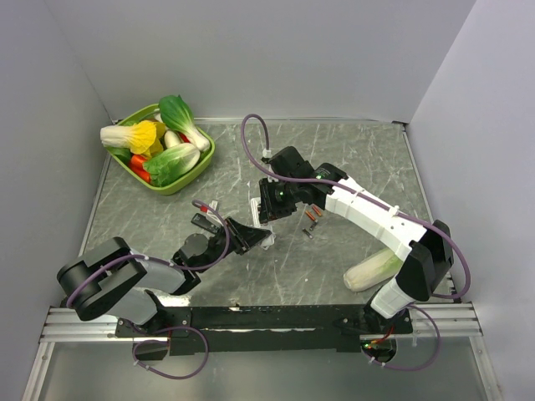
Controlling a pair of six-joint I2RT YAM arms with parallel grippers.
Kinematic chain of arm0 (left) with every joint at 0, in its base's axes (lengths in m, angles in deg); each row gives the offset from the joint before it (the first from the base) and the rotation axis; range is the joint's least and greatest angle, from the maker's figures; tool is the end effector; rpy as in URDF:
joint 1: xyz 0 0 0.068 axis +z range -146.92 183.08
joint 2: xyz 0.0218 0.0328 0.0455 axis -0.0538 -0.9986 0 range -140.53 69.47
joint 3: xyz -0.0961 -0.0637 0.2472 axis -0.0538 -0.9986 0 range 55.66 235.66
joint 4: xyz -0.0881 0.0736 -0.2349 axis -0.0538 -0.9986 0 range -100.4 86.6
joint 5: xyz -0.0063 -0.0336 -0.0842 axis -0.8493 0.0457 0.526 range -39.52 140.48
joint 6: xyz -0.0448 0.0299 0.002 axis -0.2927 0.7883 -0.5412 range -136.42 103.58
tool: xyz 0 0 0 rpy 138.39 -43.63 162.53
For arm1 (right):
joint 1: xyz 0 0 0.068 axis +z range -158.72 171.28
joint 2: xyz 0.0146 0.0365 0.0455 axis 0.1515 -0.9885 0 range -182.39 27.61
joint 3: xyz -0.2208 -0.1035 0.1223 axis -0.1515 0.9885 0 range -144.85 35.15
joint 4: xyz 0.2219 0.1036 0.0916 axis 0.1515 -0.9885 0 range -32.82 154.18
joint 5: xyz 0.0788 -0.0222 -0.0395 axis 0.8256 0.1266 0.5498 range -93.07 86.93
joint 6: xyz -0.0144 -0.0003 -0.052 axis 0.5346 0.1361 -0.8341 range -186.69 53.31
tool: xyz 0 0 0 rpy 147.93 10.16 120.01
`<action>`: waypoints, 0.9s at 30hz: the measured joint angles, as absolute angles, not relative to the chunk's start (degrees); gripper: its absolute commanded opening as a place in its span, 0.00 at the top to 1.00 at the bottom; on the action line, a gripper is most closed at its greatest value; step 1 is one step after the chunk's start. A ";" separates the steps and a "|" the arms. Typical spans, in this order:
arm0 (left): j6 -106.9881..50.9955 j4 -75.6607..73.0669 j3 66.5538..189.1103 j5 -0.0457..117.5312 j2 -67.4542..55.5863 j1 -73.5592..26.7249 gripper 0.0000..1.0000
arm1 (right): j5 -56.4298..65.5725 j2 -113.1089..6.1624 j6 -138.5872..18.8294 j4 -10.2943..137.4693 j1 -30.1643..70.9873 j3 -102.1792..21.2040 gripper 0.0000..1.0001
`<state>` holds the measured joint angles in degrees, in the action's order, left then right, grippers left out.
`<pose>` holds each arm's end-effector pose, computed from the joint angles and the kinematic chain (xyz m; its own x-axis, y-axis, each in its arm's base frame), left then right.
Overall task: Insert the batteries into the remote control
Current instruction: Load the battery into the remote control.
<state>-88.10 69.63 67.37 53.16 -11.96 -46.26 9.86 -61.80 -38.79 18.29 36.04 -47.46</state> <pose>0.1494 -0.1765 0.1718 -0.7365 -0.5980 -0.3163 0.2834 0.1518 -0.9469 0.2313 0.2404 0.3215 -0.8654 -0.2157 -0.4522 -0.4271 0.7894 0.4409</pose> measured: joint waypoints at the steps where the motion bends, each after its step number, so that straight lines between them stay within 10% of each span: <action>1: -88.23 69.63 67.37 53.16 -11.96 -46.26 0.99 | 9.86 -61.80 -38.79 18.29 36.04 -47.46 0.68; 27: -92.21 69.66 66.19 52.13 -11.69 -46.39 0.99 | 10.69 -47.46 -48.69 30.16 37.02 -40.71 0.33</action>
<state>-92.21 69.66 66.19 52.13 -11.69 -46.39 10.69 -47.46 -48.69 30.16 37.02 -40.71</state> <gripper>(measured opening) 0.275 0.613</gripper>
